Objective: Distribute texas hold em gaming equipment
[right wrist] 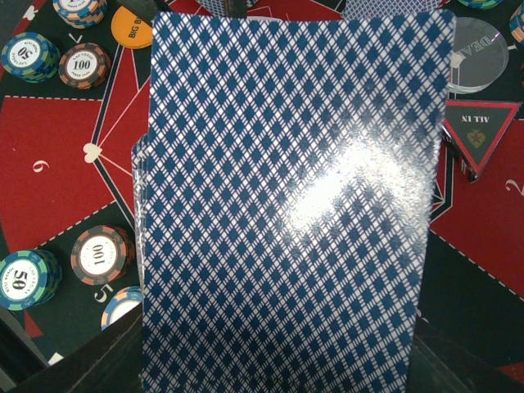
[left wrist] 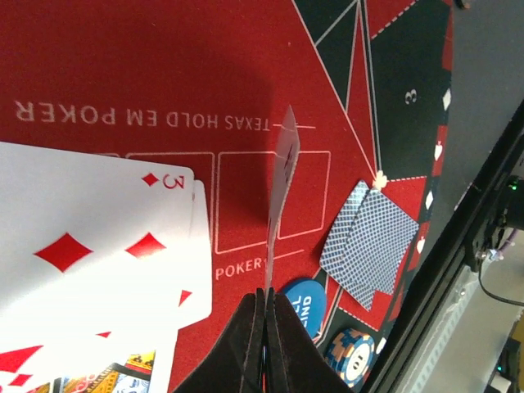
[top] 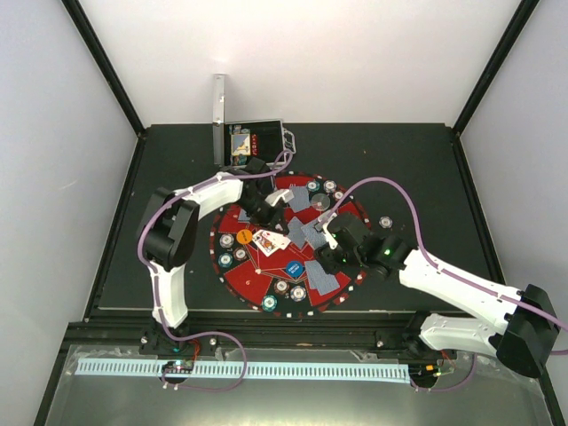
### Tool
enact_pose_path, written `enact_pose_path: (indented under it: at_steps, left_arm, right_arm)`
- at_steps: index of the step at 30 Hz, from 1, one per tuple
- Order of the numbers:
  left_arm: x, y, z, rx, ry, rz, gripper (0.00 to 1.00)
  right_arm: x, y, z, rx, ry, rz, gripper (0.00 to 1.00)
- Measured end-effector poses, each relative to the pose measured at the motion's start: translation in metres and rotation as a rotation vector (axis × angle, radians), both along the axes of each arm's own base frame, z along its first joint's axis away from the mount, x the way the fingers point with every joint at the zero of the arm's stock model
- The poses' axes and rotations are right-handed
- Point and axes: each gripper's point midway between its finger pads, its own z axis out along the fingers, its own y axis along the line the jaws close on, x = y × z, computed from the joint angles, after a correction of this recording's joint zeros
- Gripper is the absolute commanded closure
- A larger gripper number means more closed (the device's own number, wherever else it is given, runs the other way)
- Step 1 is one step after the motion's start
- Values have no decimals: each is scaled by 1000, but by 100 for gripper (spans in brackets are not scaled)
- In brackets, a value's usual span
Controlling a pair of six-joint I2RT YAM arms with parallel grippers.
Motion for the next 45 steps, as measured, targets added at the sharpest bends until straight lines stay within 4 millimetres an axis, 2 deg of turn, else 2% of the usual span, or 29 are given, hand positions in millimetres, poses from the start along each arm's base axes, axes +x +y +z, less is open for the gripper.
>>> enact_pose_path:
  at_steps: [8, 19, 32, 42, 45]
  left_arm:
    - [8, 5, -11, 55, -15, -5, 99]
    - [11, 8, -15, 84, -29, -7, 98]
    - [40, 13, -29, 194, -92, -13, 98]
    - [48, 25, -34, 282, -128, -25, 98]
    - [50, 27, -34, 294, -134, -26, 95]
  right_arm:
    - [0, 0, 0, 0, 0, 0, 38]
    - [0, 0, 0, 0, 0, 0, 38]
    - [0, 0, -4, -12, 9, 0, 38]
    - [1, 1, -10, -27, 21, 0, 38]
    - [1, 1, -12, -32, 25, 0, 38]
